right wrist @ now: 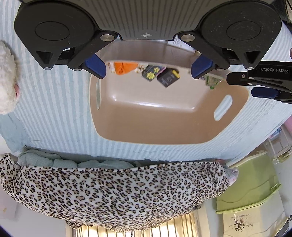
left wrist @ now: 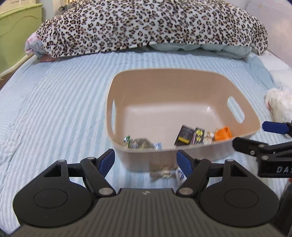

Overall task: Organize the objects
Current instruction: 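Grasp the bunch of keys with left tool while right tool grasps white medicine box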

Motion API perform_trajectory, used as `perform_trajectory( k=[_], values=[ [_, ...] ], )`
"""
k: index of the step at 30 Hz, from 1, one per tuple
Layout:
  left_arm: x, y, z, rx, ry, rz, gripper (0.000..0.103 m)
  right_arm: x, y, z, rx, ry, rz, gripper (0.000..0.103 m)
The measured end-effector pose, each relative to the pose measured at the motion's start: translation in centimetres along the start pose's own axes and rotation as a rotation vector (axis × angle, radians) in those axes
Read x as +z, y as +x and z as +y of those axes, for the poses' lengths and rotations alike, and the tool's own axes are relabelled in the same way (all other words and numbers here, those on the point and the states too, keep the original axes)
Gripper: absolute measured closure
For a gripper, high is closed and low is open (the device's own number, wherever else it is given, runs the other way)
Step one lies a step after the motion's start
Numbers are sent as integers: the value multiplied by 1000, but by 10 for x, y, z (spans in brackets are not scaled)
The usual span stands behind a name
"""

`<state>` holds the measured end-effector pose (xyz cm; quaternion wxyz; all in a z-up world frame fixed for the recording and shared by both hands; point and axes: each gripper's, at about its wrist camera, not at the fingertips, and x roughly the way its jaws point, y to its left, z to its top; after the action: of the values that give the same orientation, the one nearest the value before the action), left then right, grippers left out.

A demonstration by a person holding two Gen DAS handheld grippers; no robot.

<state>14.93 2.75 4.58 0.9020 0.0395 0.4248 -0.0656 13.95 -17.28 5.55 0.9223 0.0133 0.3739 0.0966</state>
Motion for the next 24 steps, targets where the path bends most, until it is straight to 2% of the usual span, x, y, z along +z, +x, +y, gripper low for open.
perform_trajectory(
  k=[5,12,18,24],
  values=[
    [-18,16,9,-1,-18,69,25,-17,0,7,9,1,37,1],
    [-37,51,13,12,-20,159,25,-43,27,15,2,4,128,1],
    [-44,71,15,31,-13,193,25,-52,56,18,11,40,200,1],
    [-42,79,24,53,-38,205,25,-49,74,27,40,70,219,1]
  ],
)
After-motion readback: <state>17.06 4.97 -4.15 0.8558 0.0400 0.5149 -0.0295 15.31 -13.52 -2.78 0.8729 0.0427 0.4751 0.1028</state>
